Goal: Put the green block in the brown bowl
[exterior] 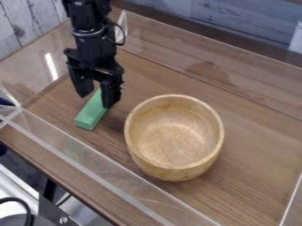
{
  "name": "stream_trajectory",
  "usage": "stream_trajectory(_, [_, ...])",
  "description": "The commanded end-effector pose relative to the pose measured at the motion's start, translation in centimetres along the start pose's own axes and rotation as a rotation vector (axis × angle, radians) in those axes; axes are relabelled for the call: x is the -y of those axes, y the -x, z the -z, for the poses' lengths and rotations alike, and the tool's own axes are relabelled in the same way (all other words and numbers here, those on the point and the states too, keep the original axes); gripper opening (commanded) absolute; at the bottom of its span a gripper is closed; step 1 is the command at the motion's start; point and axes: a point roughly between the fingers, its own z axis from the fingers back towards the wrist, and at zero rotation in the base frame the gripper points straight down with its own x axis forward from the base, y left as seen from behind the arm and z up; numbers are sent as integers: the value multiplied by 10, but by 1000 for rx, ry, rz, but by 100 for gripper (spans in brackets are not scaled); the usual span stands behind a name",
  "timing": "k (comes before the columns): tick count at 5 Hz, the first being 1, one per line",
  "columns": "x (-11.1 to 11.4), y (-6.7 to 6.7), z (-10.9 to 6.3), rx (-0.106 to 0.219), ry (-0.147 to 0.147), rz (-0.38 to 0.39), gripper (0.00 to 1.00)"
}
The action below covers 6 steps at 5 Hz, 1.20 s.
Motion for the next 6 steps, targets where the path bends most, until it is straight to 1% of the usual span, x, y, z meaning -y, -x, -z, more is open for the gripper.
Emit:
stream_trajectory(1, [-3, -3, -7, 25, -9, -6, 100])
stream_trajectory(4, [-15, -6, 18, -5, -26, -13, 100])
stream_trajectory(5, [-15, -7, 23, -11, -27, -18, 0])
stream_trajectory(6, [-15, -8, 24, -13, -24, -23, 0])
